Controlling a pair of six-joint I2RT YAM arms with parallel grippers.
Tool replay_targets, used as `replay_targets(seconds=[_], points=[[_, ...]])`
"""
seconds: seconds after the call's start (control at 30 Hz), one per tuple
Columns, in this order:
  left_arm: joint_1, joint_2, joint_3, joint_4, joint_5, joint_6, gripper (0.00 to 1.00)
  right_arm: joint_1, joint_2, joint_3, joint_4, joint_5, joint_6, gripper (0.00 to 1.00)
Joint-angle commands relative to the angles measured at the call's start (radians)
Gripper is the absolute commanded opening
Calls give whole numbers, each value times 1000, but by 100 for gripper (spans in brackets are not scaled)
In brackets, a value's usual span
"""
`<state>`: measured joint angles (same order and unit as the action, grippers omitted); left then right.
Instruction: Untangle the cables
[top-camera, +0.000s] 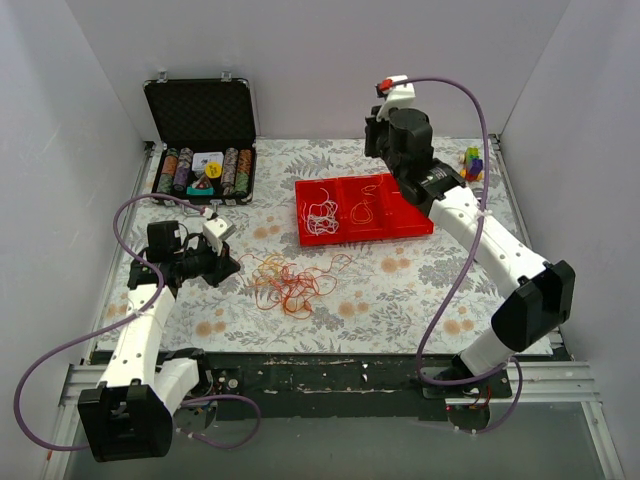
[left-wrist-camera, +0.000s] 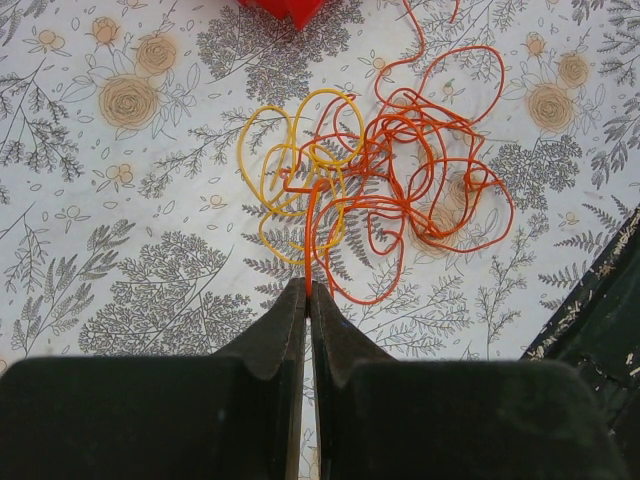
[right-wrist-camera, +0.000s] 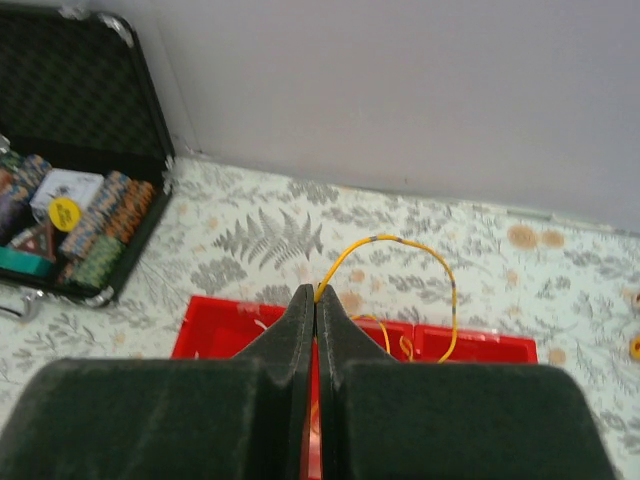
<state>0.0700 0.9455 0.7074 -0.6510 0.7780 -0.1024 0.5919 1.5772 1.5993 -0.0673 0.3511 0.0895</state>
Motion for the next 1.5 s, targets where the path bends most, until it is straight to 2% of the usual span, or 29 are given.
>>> replay_targets(seconds=[0.0,0.13,0.47,0.63,1.2,1.33,1.47], points=[[5,-5,10,5,20,-5,0,-30,-57,-122,58,-32,91,1],[4,-4,9,5,21,-5,0,-41,-51,-196,57,-87,130,1],[5,1,7,5,21,-10,0,-61,59,-199,4,-224,216,1],[5,1,4,5,20,-6,0,-81,107,-213,0,-210,262,1],[5,13,18,4,29,-6,0,-87,415,-56,-201,-213,236,1],[5,16,21,4,35,-11,0,-87,426,23,-264,-204,216,25],[5,19,20,13,32,-25,0,-87,360,66,-247,-212,208,38]])
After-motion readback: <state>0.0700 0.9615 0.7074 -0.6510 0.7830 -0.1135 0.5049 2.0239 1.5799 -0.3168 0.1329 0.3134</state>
